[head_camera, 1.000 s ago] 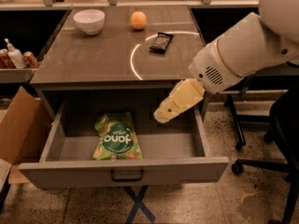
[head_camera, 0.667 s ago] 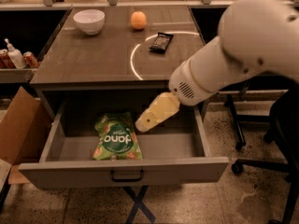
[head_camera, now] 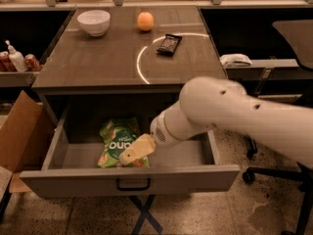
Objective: Pick green rice chip bag from top drawer and place on counter
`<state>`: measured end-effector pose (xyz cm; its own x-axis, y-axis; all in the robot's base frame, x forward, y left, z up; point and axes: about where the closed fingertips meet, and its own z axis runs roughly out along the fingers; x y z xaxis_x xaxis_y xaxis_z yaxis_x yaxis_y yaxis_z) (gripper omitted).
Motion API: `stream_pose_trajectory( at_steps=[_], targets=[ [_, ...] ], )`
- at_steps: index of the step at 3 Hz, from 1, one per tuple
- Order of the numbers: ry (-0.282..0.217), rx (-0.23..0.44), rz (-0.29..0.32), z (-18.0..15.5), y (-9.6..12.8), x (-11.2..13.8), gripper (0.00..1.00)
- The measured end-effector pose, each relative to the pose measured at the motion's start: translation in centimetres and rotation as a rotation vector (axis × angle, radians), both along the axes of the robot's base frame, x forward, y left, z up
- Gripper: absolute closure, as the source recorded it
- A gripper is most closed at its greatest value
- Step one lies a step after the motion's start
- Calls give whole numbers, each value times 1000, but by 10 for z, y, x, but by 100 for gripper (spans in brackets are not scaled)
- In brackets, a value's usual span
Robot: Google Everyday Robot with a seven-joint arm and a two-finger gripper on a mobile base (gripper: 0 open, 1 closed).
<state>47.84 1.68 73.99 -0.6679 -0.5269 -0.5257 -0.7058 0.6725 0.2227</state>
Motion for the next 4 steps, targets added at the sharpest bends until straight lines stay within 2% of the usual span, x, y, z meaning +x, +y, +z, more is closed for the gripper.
stream_pose_trajectory(
  at_steps=[1, 2, 4],
  targets=[
    [-51, 26, -35, 4, 3, 13, 0],
    [-49, 28, -44, 1, 3, 12, 0],
    [-82, 26, -69, -38, 27, 45, 0]
  ],
)
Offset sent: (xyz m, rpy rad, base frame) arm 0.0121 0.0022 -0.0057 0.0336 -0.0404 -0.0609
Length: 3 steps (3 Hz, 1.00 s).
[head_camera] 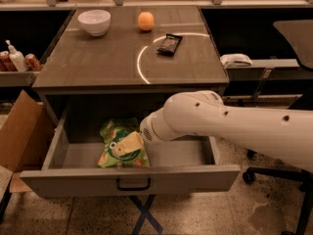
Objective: Pick green rice chip bag from top drawer and place on counter
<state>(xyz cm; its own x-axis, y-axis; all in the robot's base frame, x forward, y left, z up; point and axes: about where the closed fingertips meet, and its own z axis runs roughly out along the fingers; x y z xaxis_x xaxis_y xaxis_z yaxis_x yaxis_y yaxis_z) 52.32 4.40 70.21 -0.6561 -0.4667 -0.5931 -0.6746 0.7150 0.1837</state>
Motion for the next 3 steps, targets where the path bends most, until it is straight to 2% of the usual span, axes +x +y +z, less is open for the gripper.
stream_pose_trajectory(
  at_steps=[2, 3],
  targets=[
    [-39, -28, -7, -31, 26, 31, 0],
    [-43, -34, 34, 10, 73, 51, 0]
  ],
)
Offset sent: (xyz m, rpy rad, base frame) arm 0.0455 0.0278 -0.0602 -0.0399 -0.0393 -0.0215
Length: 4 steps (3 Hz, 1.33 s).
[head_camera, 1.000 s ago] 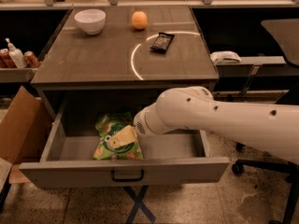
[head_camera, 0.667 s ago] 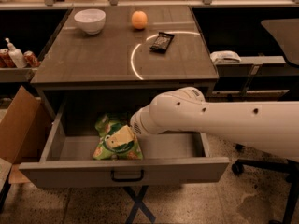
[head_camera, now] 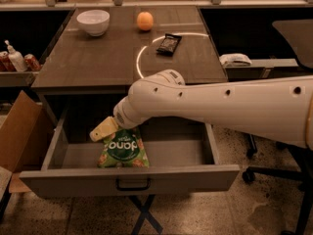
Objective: Pick green rice chip bag from top drawer and place on counter
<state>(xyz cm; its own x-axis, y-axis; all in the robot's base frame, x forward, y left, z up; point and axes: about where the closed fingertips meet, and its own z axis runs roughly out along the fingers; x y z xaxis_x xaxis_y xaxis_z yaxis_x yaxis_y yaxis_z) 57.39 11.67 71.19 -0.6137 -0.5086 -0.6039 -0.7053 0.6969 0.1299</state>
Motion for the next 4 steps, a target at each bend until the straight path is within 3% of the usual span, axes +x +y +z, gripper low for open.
stream_pose_trajectory(
  at_steps=[4],
  targets=[
    [10, -16, -15, -40, 3, 9, 0]
  ],
)
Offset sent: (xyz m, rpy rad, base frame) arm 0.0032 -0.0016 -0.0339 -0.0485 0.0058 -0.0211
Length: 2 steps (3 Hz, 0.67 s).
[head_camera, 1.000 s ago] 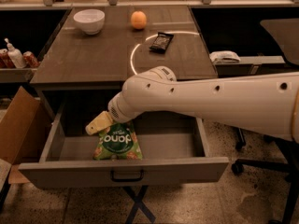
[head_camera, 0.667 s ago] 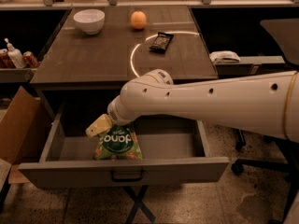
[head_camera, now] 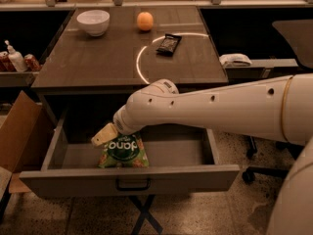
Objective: Pick green rice chip bag from top drawer and place on counter
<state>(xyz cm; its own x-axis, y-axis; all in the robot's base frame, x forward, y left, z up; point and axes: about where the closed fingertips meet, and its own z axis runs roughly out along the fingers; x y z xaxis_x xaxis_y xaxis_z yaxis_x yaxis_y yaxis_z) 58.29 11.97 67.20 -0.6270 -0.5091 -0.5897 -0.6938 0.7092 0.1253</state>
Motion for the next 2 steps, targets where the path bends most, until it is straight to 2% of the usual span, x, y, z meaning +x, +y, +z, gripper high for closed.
stream_pose_trajectory(
  at_steps=[2],
  targets=[
    [32, -47, 8, -25, 11, 2, 0]
  ],
)
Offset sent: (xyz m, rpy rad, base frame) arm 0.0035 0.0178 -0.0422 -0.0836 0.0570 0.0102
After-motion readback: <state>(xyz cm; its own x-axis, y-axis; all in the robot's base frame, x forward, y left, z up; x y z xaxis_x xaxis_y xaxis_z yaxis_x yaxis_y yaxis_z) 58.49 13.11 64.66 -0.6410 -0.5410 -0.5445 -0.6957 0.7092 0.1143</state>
